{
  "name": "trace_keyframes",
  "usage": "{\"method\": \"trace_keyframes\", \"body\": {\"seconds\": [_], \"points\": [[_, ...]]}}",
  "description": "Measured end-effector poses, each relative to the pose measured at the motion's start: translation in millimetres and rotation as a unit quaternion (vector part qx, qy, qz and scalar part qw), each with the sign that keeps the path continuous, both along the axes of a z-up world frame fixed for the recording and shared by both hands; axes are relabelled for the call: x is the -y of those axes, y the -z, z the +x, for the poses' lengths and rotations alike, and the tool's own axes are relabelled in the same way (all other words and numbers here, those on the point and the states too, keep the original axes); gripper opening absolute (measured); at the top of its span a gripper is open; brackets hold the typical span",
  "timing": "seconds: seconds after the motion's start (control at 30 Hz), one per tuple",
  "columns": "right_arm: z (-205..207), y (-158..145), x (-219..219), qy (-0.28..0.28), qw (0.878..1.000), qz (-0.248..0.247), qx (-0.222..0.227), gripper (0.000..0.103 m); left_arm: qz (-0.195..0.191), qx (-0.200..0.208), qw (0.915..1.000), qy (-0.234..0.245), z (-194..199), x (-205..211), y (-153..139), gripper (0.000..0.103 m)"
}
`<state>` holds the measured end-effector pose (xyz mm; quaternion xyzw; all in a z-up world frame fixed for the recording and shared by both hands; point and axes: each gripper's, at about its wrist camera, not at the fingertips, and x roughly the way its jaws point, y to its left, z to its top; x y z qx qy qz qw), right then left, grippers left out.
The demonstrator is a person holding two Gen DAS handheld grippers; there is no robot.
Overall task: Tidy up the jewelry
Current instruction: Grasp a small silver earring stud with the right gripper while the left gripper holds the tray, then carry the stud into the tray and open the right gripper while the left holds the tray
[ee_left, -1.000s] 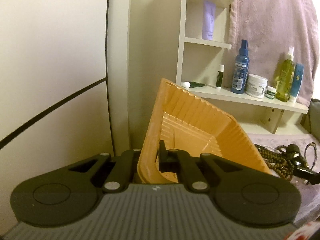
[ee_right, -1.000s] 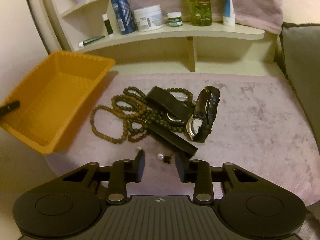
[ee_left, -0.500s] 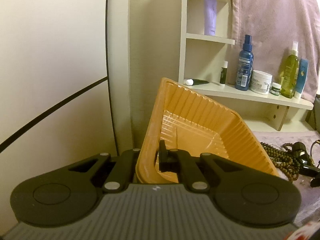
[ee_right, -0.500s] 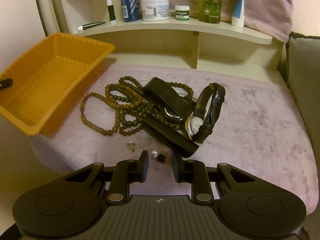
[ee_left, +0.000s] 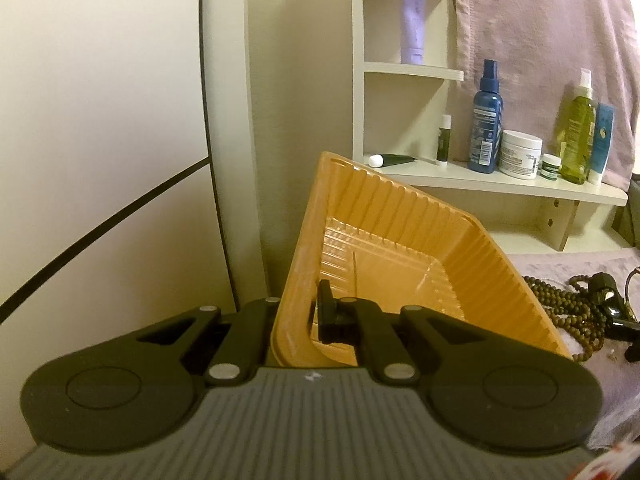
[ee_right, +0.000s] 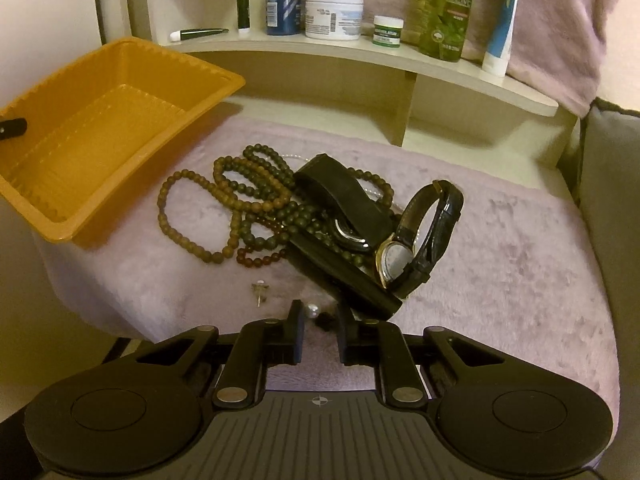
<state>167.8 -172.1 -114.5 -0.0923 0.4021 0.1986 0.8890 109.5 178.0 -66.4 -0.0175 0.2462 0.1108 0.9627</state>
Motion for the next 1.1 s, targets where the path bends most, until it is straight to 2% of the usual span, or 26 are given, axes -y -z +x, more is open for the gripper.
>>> {"method": "trace_keyframes", "body": {"seconds": [0.2,0.6,0.83,1.1], "points": [[0.4,-7.5,-2.6,-0.01,1.0,0.006,0.005,0.016,0.001,0.004,1.0,0.005,0.9,-0.2,-0.4,0.005],[9.4,-38.5,-35.6,-0.063,0.996,0.064,0.024,0.016,0.0,0.001,1.0,0.007,3.1,-2.0,0.4,0.005],[18.3,-54.1,-78.1,-0.118,0.986,0.116,0.029,0.016,0.002,0.0,1.0,0.008,4.1,-1.7,0.9,0.005],[23.4,-49.5,-131.5,-0.176,0.977,0.119,0.021,0.016,0.004,-0.005,0.9999,0.008,5.9,-2.1,1.2,0.005]]}}
